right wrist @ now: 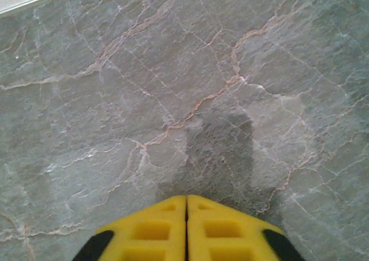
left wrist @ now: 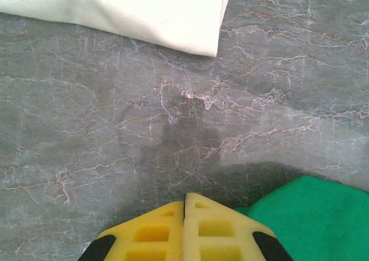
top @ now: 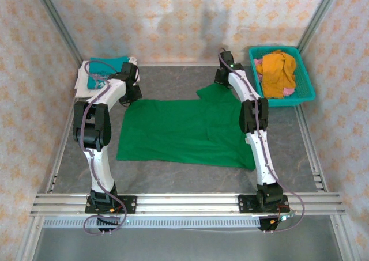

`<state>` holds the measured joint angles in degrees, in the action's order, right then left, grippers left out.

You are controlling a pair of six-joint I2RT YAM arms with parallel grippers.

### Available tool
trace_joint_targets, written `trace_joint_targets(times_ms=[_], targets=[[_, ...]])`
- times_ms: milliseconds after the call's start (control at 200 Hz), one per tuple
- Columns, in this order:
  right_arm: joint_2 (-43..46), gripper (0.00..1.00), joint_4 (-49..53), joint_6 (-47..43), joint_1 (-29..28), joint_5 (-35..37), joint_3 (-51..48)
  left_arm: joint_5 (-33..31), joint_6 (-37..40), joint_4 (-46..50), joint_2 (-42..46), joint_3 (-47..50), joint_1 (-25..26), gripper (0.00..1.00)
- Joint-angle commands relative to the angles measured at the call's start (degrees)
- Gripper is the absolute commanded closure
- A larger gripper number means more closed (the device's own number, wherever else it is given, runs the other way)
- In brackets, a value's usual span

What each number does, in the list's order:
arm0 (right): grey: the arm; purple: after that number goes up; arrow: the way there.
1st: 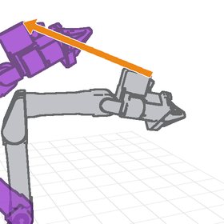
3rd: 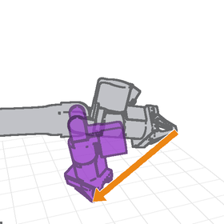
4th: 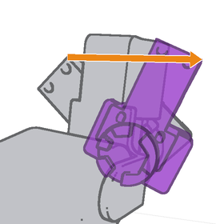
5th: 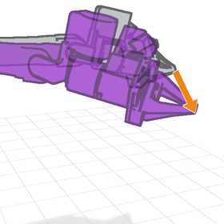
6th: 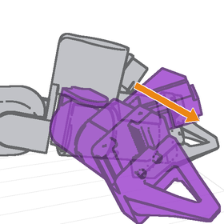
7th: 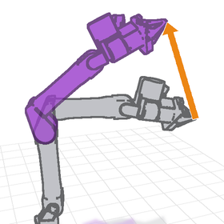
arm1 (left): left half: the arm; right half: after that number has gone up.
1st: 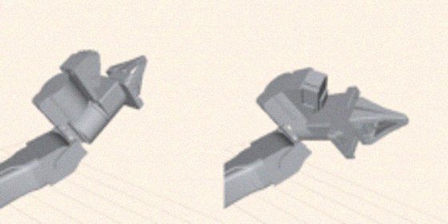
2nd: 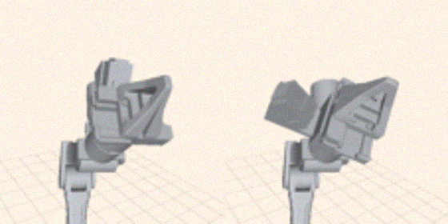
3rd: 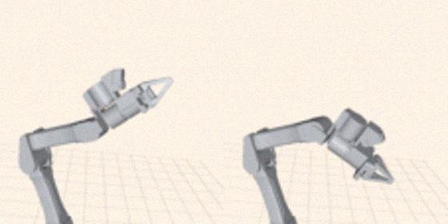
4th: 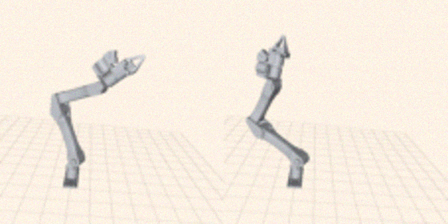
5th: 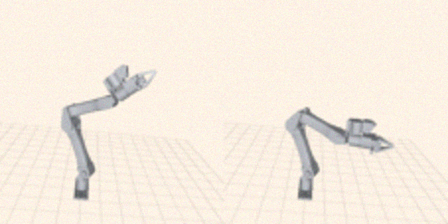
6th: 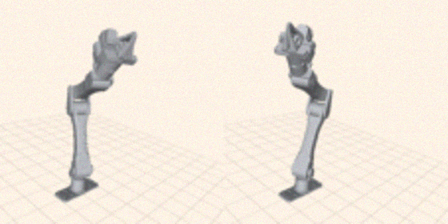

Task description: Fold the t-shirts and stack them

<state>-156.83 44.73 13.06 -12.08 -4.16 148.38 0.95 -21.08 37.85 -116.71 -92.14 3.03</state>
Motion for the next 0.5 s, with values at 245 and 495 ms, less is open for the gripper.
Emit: trace_joint_targets(times_ms=[245,495], targets=[[6.55,1.00,2.72,1.34,-0.22,1.44,0.33,-0.72,-1.57,-1.94,1.74,-0.74,0.40,1.00],[17.02,1.00,-6.43,3.15,-0.05,-0.96,-13.41,-0.96,-1.86,-3.40,3.28,2.05,-0.35,1.00]])
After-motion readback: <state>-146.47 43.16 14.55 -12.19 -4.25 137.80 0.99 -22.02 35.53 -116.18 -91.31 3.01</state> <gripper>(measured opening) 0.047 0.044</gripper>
